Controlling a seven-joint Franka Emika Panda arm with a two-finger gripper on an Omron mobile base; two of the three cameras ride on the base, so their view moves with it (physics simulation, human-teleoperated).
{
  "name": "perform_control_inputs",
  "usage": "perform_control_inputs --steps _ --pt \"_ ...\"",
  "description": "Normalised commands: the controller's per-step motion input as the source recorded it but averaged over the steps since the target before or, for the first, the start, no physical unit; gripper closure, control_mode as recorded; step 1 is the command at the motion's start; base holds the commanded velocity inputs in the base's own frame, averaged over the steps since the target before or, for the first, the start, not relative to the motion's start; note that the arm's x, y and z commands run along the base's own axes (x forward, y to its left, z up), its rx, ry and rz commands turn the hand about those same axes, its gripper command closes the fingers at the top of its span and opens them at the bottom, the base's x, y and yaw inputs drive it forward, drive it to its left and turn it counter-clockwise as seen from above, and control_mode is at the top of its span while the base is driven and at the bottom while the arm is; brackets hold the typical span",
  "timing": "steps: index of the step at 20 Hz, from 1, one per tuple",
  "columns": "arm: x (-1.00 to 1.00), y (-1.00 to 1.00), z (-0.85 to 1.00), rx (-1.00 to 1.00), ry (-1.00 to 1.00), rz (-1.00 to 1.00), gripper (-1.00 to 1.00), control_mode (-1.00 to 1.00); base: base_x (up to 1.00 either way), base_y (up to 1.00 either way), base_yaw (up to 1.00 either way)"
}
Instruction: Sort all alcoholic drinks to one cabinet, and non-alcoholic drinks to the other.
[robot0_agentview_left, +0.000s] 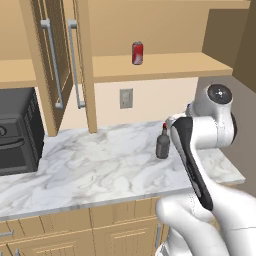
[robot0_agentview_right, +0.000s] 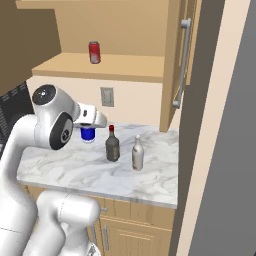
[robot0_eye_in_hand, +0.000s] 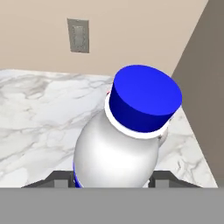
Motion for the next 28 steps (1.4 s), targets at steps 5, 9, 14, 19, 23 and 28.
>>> perform_control_inputs --steps 5,9,14,19,23,28 --pt "0.0 0.0 1.0 0.0 -0.02 0.0 1.0 -1.0 0.0 0.0 0.0" --pt "0.0 0.0 1.0 -0.01 0.0 0.0 1.0 -1.0 0.0 0.0 0.0" --pt "0.02 0.0 0.81 0.0 0.0 0.0 1.0 -1.0 0.0 0.0 0.0" --pt "0.13 0.0 0.34 -0.02 -0.06 0.0 1.0 -1.0 0.0 0.0 0.0" --pt "0.3 0.0 0.11 -0.01 -0.08 0.0 1.0 -1.0 0.0 0.0 0.0" --pt "0.55 0.0 0.01 -0.02 -0.14 0.0 1.0 -1.0 0.0 0.0 0.0"
